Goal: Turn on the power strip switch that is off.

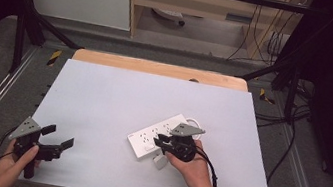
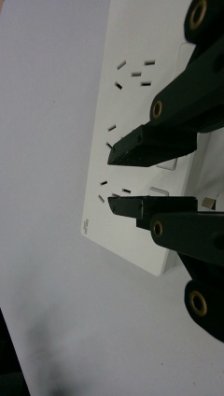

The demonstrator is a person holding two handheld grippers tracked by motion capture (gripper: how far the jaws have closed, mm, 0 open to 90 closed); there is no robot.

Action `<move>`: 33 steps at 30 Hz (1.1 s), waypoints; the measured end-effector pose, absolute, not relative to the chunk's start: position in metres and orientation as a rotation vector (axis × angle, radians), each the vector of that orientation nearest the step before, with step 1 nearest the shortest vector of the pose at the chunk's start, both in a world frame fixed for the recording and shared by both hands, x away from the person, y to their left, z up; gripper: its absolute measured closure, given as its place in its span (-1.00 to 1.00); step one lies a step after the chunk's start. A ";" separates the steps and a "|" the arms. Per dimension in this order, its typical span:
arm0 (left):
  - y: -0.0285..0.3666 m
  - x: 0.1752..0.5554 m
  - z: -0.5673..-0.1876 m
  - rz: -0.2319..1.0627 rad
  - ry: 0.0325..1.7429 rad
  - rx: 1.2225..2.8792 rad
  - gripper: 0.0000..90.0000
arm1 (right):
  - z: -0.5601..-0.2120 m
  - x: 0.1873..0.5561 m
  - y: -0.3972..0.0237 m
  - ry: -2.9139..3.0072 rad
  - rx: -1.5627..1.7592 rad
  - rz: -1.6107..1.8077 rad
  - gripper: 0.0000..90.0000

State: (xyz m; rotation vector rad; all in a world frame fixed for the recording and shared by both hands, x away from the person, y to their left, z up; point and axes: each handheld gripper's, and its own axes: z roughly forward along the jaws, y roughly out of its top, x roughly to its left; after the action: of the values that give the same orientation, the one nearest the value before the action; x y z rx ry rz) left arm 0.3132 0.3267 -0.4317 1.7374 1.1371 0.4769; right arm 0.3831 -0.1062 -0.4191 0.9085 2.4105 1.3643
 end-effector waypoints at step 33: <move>0.327 0.313 -0.432 0.476 1.135 1.739 -0.81 | -0.436 0.379 -0.084 2.453 0.842 1.349 0.90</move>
State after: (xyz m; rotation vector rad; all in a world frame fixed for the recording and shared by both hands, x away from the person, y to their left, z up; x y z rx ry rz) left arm 0.3134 0.3267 -0.4320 1.7386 1.1353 0.4764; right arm 0.3791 -0.0842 -0.4359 0.8421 2.4528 1.3490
